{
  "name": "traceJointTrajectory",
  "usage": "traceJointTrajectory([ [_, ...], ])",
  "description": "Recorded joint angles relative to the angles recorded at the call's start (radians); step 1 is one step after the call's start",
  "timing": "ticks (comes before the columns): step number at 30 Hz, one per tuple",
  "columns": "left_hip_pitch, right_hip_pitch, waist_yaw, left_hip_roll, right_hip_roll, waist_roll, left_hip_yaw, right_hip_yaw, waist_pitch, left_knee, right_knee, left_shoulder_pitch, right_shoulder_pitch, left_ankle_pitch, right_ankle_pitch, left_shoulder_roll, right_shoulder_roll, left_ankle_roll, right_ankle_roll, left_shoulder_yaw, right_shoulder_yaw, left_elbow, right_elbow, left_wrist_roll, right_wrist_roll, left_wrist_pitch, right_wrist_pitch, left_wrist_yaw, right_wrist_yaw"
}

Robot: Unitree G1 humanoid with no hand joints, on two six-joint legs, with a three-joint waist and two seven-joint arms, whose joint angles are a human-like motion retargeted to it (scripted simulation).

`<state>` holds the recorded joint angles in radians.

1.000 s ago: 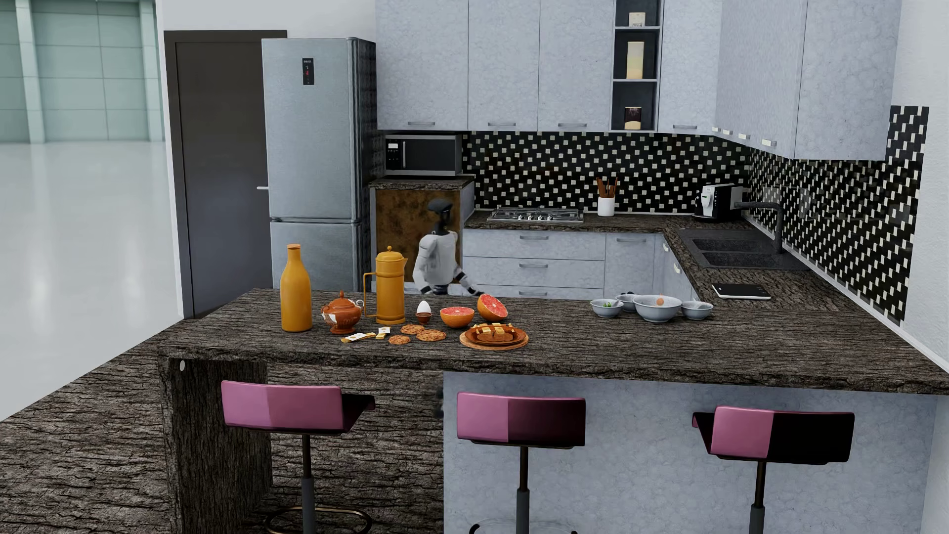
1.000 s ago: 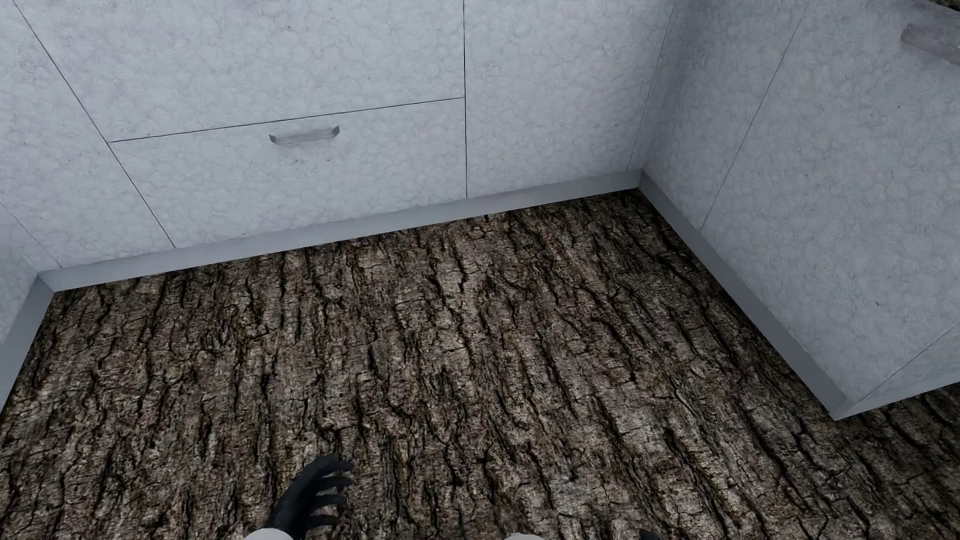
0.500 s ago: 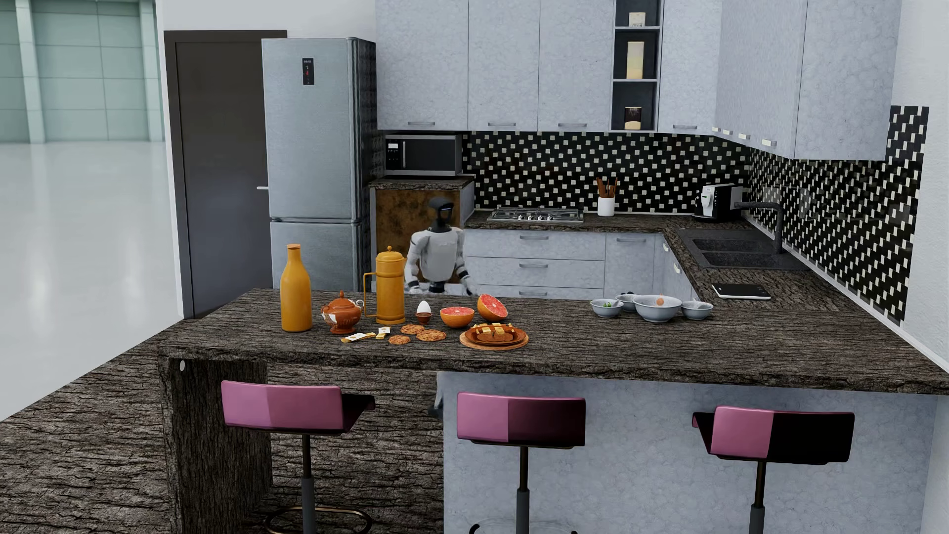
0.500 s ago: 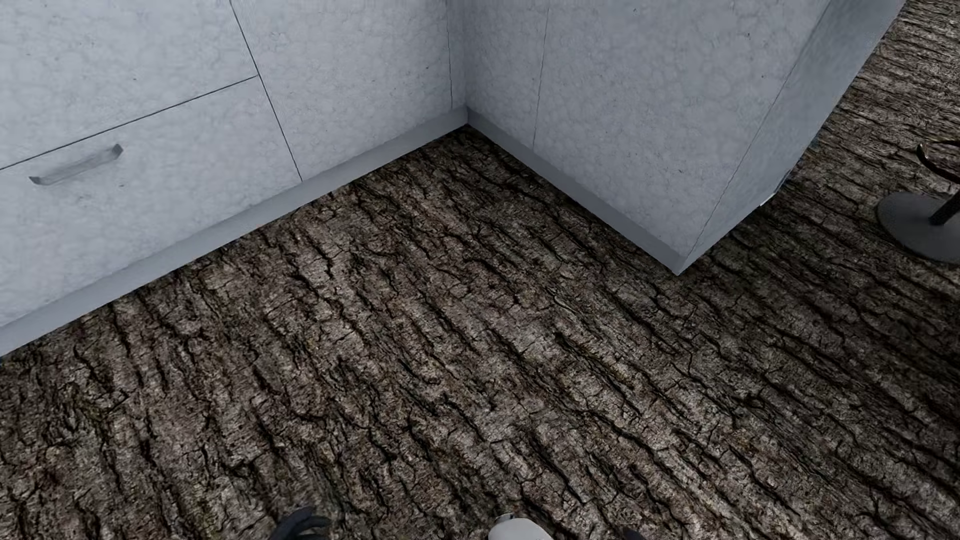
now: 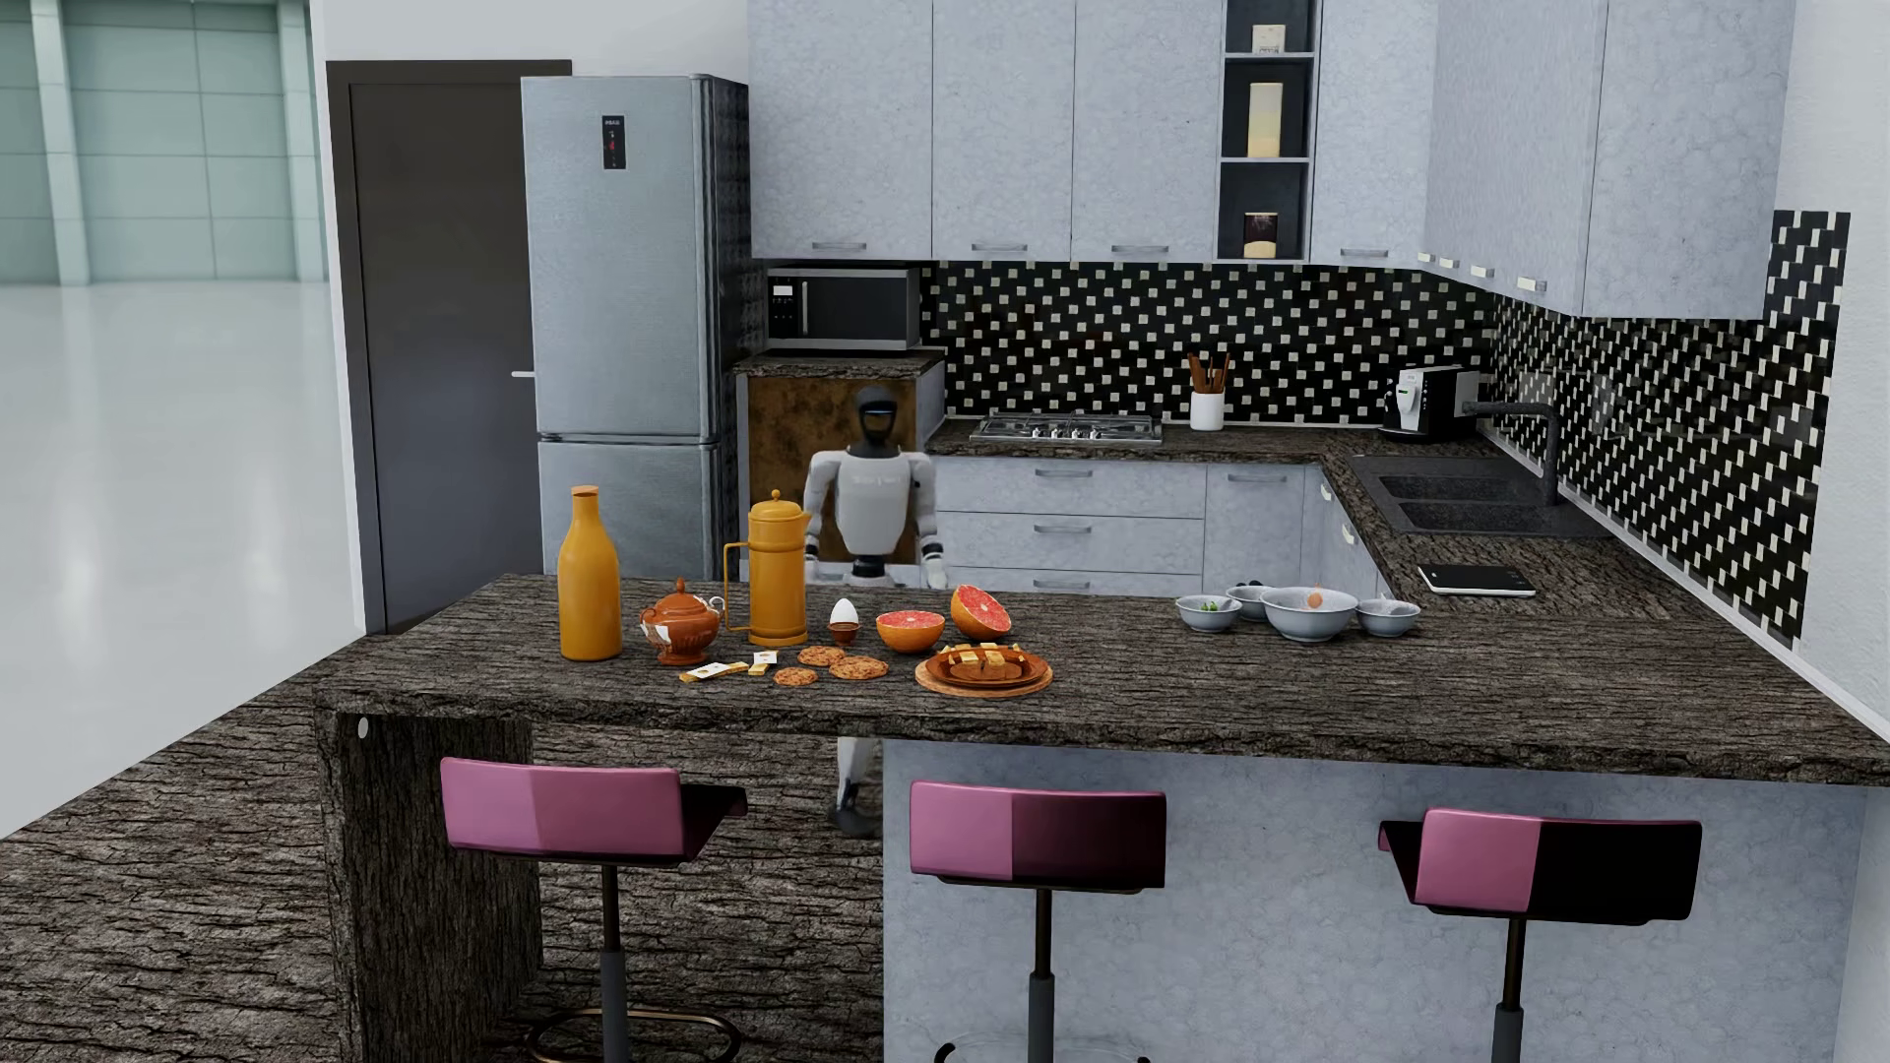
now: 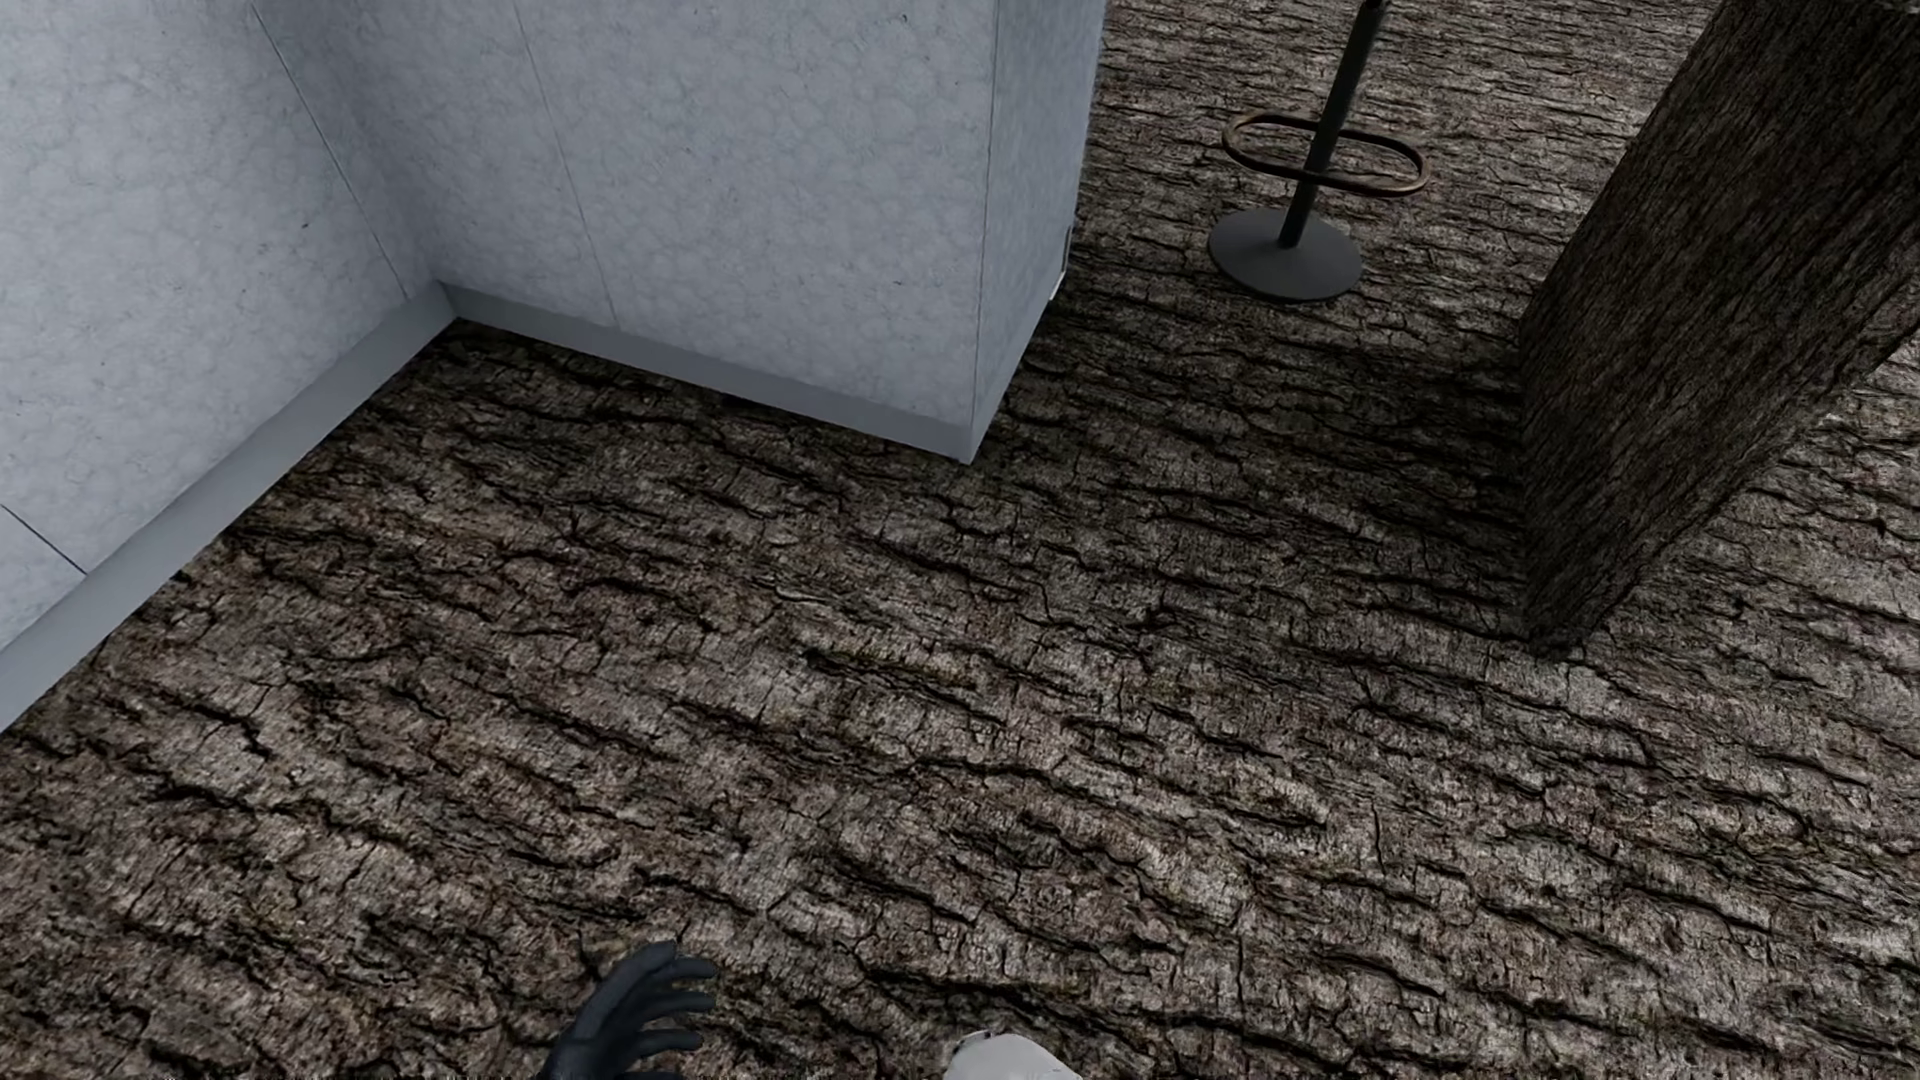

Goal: Do a 180

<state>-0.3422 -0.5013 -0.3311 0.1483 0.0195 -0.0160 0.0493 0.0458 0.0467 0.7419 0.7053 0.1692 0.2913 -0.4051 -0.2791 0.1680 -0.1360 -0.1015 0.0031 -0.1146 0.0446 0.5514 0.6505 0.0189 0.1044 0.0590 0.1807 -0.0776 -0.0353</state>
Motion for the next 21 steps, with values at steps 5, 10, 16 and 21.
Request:
traceJointTrajectory([
  [5, 0.038, -0.05, 0.014, 0.016, -0.012, -0.013, 0.002, -0.028, -0.02, -0.025, 0.038, 0.004, -0.006, -0.037, -0.056, 0.018, -0.011, -0.015, -0.041, 0.006, 0.0, 0.005, 0.007, 0.06, -0.07, 0.02, 0.0, -0.038, -0.009],
  [10, -0.05, -0.044, 0.025, -0.012, 0.029, 0.017, -0.069, 0.026, -0.019, -0.036, -0.053, 0.059, 0.014, 0.045, 0.092, 0.036, 0.028, -0.042, -0.013, 0.03, -0.029, 0.045, 0.003, 0.01, -0.012, -0.023, -0.064, 0.014, -0.038],
  [16, -0.115, -0.124, 0.127, -0.054, 0.044, 0.073, -0.115, 0.008, -0.028, 0.109, 0.019, 0.045, -0.014, -0.046, 0.087, 0.005, -0.021, 0.01, 0.015, 0.02, -0.014, 0.022, 0.007, 0.041, -0.017, -0.034, -0.066, 0.067, 0.024],
  [21, -0.049, -0.033, 0.118, -0.02, -0.096, -0.031, 0.024, -0.067, -0.032, 0.131, 0.231, -0.036, -0.021, -0.052, -0.191, 0.017, -0.032, -0.004, 0.007, 0.024, 0.018, 0.0, -0.002, 0.007, -0.081, -0.01, -0.081, 0.038, -0.007],
])
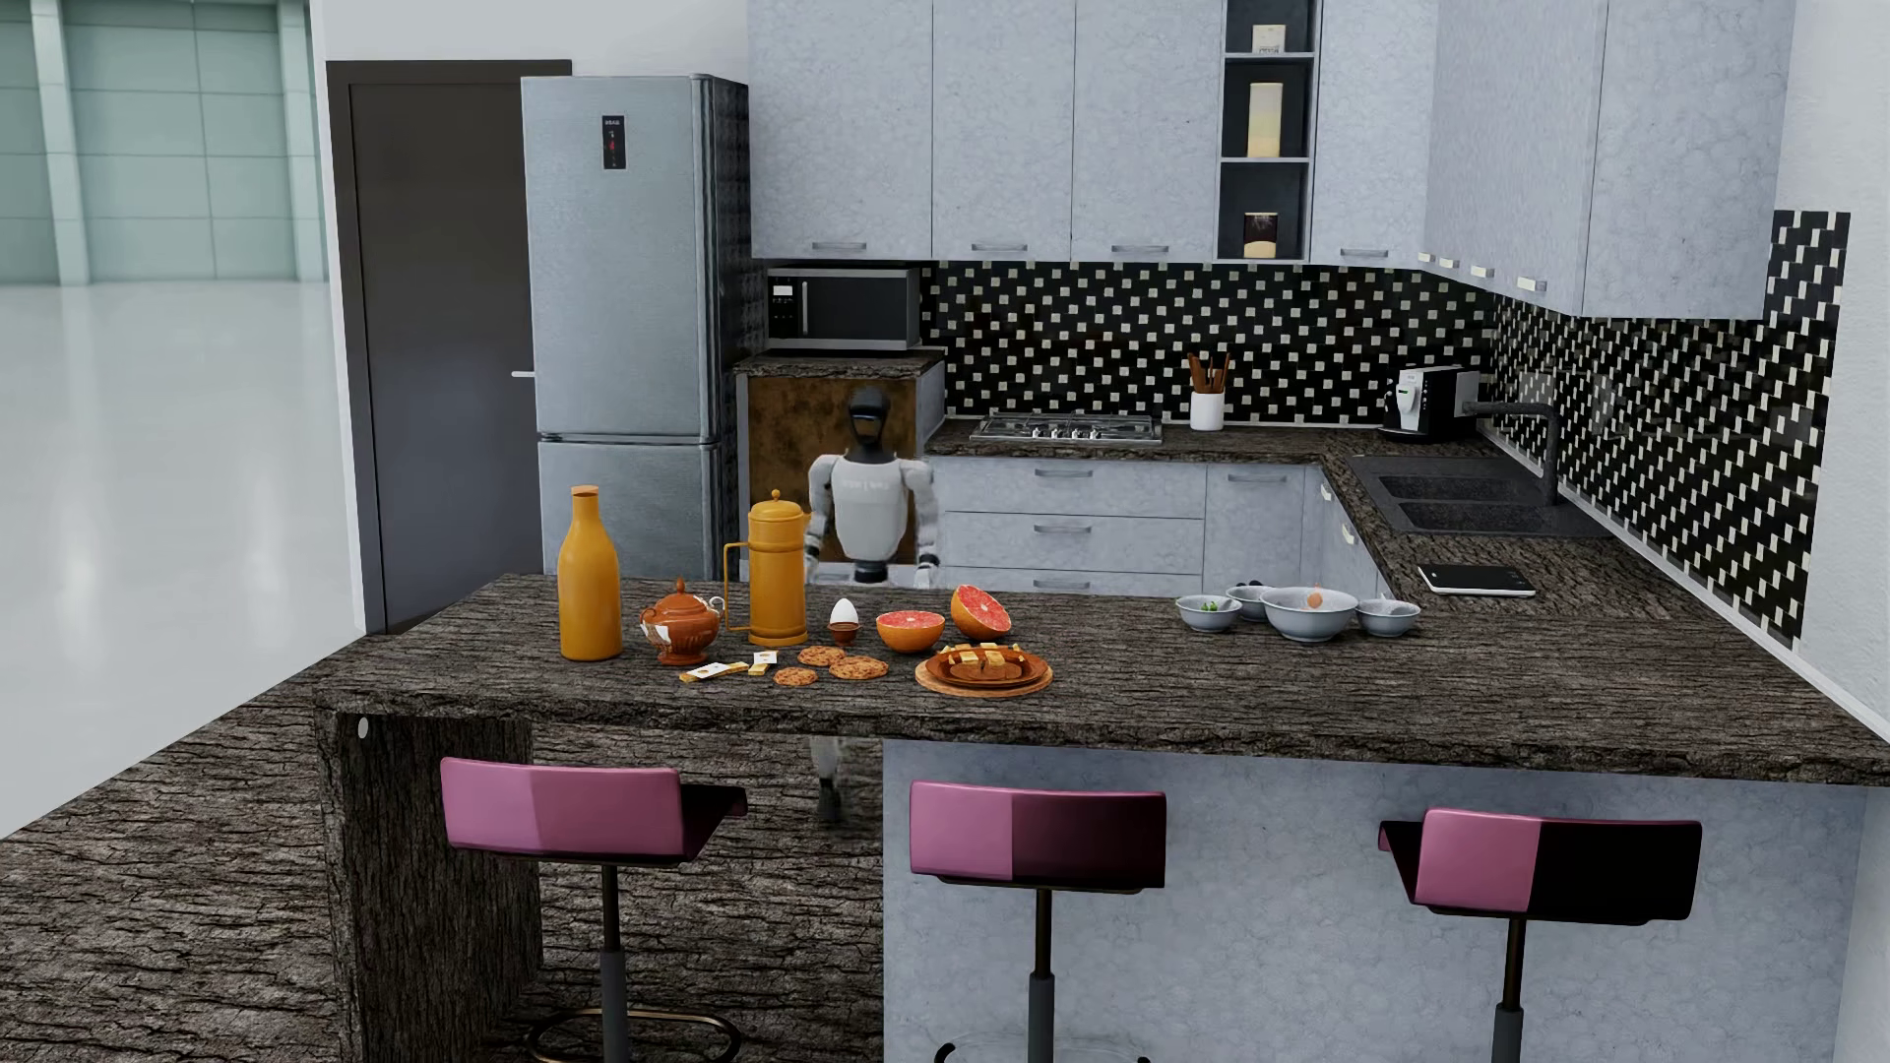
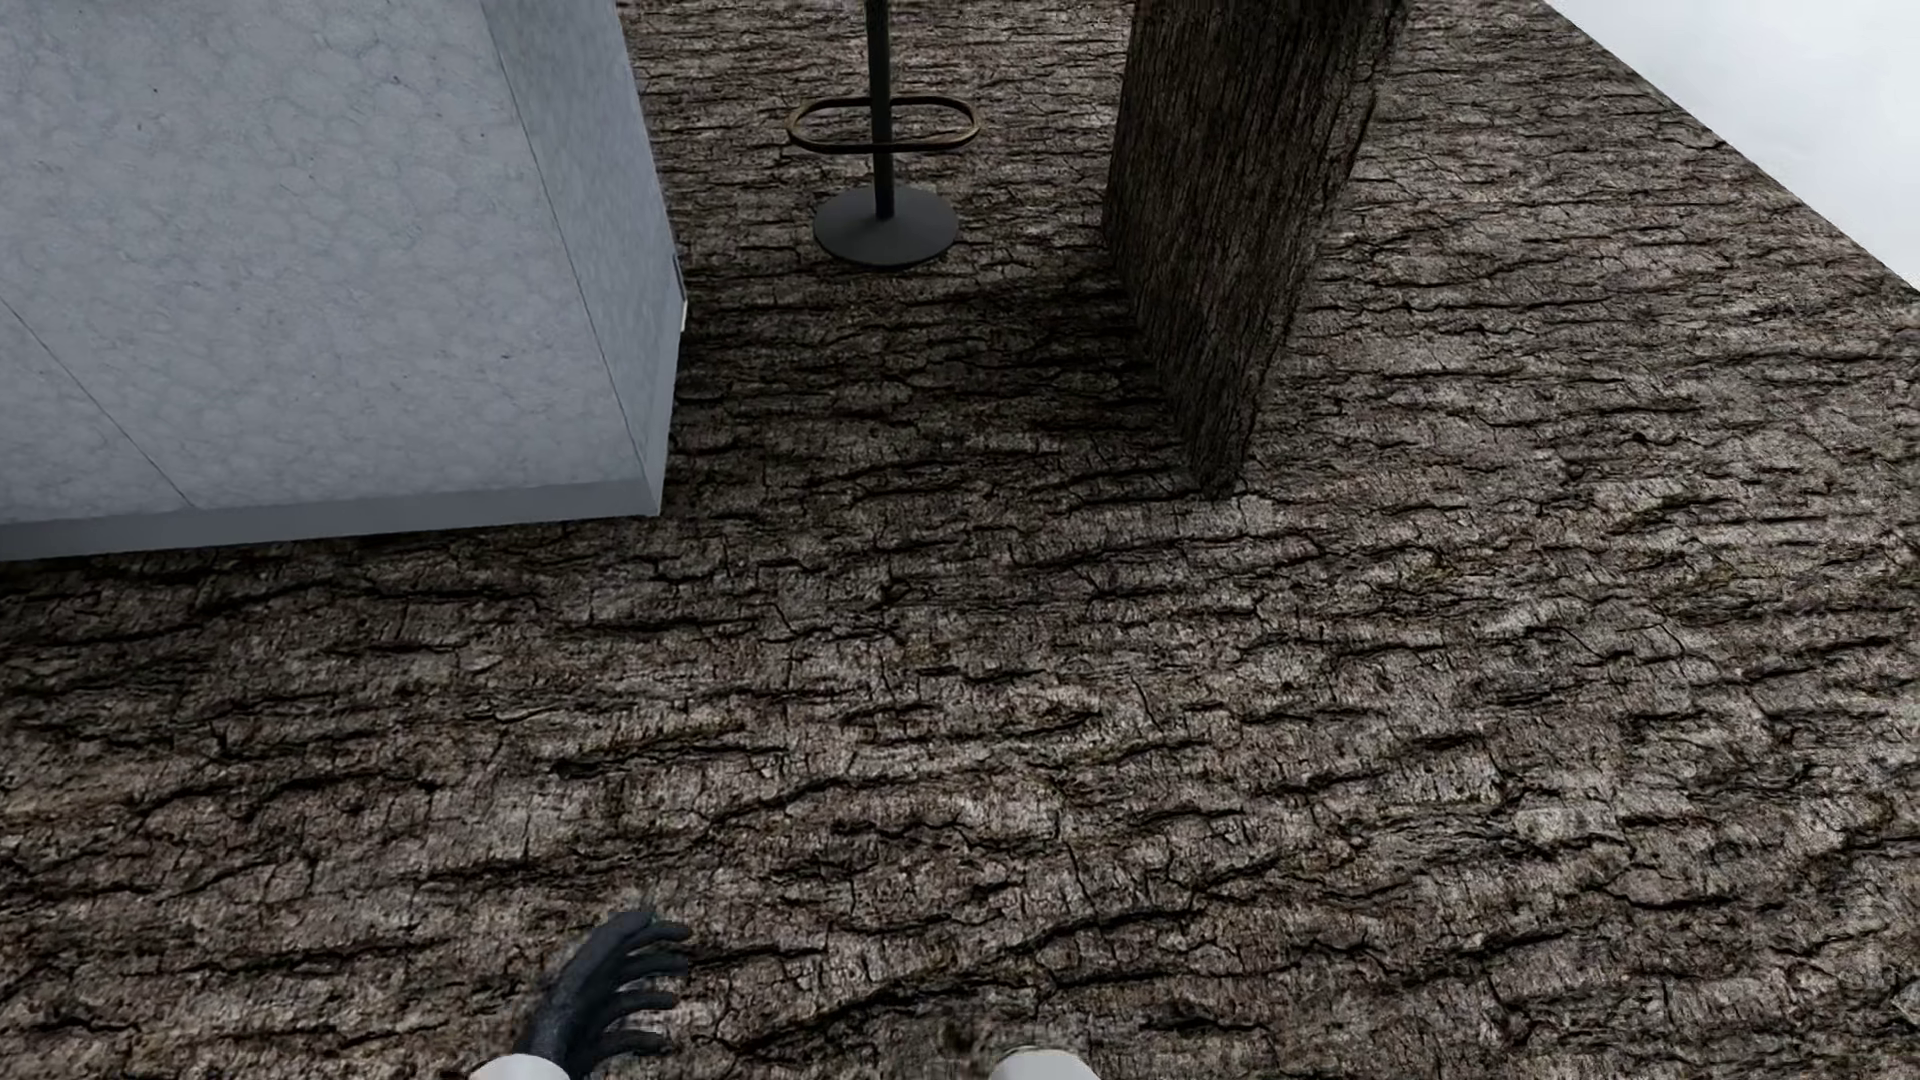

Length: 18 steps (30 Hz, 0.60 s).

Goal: Do a 180

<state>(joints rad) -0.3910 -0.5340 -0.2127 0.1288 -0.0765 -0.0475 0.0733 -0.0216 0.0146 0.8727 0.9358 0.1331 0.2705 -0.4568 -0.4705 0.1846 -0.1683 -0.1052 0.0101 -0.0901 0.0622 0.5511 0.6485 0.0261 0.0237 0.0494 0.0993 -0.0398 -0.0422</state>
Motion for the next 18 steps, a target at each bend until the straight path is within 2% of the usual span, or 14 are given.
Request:
traceJointTrajectory([
  [1, -0.062, 0.007, 0.034, 0.025, 0.027, -0.001, -0.007, 0.018, 0.019, 0.157, -0.013, -0.003, -0.008, 0.067, 0.06, -0.034, -0.008, -0.008, -0.001, -0.02, -0.007, 0.002, 0.015, -0.013, -0.029, -0.028, 0.006, 0.021, 0.026],
  [2, -0.138, 0.011, 0.047, 0.012, 0.047, -0.001, -0.054, 0.044, 0.033, 0.289, -0.023, 0.001, 0.001, 0.222, 0.074, -0.044, -0.012, -0.012, -0.004, -0.034, 0.018, -0.007, 0.037, -0.015, -0.043, -0.032, -0.002, 0.04, 0.045],
  [4, -0.206, 0.037, 0.122, -0.051, 0.06, 0.051, -0.122, 0.036, 0.043, 0.074, -0.074, -0.037, 0.08, 0.153, 0.103, -0.054, 0.0, -0.006, 0.0, 0.037, -0.021, 0.04, 0.006, -0.012, -0.045, -0.046, -0.009, 0.044, 0.064],
  [5, -0.198, 0.038, 0.155, -0.061, 0.065, 0.061, -0.132, 0.039, 0.037, -0.099, -0.067, -0.014, 0.089, 0.188, 0.099, -0.013, 0.003, 0.006, 0.002, 0.053, -0.031, 0.049, -0.028, -0.011, -0.074, -0.061, -0.004, 0.033, 0.053],
  [6, -0.184, 0.038, 0.166, -0.067, 0.063, 0.063, -0.14, 0.035, 0.023, -0.142, -0.065, 0.007, 0.045, 0.29, 0.095, 0.027, -0.007, 0.009, 0.002, 0.035, -0.016, 0.069, -0.017, -0.009, -0.098, -0.063, -0.009, 0.03, 0.062],
  [7, -0.179, 0.046, 0.179, -0.069, 0.057, 0.062, -0.143, 0.025, 0.012, -0.161, -0.082, 0.027, -0.009, 0.298, 0.102, 0.032, -0.019, 0.01, 0.002, 0.038, -0.002, 0.057, -0.009, -0.006, -0.104, -0.05, -0.016, 0.036, 0.078],
  [8, -0.161, 0.062, 0.194, -0.066, 0.054, 0.054, -0.133, 0.026, 0.006, -0.191, -0.11, 0.055, -0.067, 0.295, 0.116, 0.03, -0.021, -0.001, 0.001, 0.058, -0.005, 0.042, -0.018, -0.001, -0.095, -0.038, -0.02, 0.045, 0.099],
  [10, -0.162, 0.087, 0.229, -0.066, 0.045, 0.056, -0.124, 0.024, -0.004, -0.156, -0.143, 0.057, -0.104, 0.154, 0.128, -0.005, -0.012, -0.022, 0.006, 0.053, -0.016, 0.041, 0.013, -0.001, -0.045, -0.026, -0.051, 0.057, 0.129],
  [12, -0.134, 0.112, 0.215, -0.053, 0.049, 0.071, -0.123, 0.017, -0.001, -0.207, -0.167, 0.076, -0.116, 0.27, 0.137, 0.016, -0.013, -0.042, 0.01, 0.054, -0.009, 0.048, -0.022, -0.017, -0.002, -0.03, -0.059, 0.05, 0.146],
  [13, -0.123, 0.11, 0.209, -0.058, 0.05, 0.065, -0.126, 0.019, -0.001, -0.237, -0.166, 0.065, -0.113, 0.333, 0.138, 0.026, -0.001, -0.024, 0.01, 0.062, -0.023, 0.064, -0.028, -0.029, 0.007, -0.035, -0.062, 0.048, 0.142],
  [15, -0.132, 0.114, 0.217, -0.064, 0.048, 0.049, -0.119, 0.022, 0.005, -0.206, -0.174, 0.033, -0.083, 0.252, 0.144, 0.014, -0.003, 0.079, 0.011, 0.064, -0.03, 0.044, -0.009, -0.033, -0.007, -0.058, -0.062, 0.049, 0.116],
  [16, -0.128, 0.118, 0.207, -0.064, 0.049, 0.047, -0.123, 0.019, 0.008, -0.212, -0.182, 0.034, -0.076, 0.259, 0.147, 0.01, -0.012, 0.071, 0.012, 0.059, -0.02, 0.033, -0.003, -0.022, -0.019, -0.081, -0.049, 0.047, 0.099],
  [17, -0.122, 0.116, 0.191, -0.057, 0.051, 0.04, -0.119, 0.023, 0.002, -0.236, -0.192, 0.055, -0.084, 0.282, 0.153, 0.016, -0.008, 0.019, 0.012, 0.04, -0.019, 0.043, 0.01, -0.013, -0.028, -0.109, -0.028, 0.044, 0.08],
  [18, -0.111, 0.127, 0.189, -0.054, 0.051, 0.038, -0.123, 0.021, 0.012, -0.249, -0.198, 0.046, -0.081, 0.31, 0.156, 0.001, -0.006, -0.034, 0.012, 0.037, -0.017, 0.048, -0.001, -0.005, -0.031, -0.099, -0.005, 0.04, 0.063],
])
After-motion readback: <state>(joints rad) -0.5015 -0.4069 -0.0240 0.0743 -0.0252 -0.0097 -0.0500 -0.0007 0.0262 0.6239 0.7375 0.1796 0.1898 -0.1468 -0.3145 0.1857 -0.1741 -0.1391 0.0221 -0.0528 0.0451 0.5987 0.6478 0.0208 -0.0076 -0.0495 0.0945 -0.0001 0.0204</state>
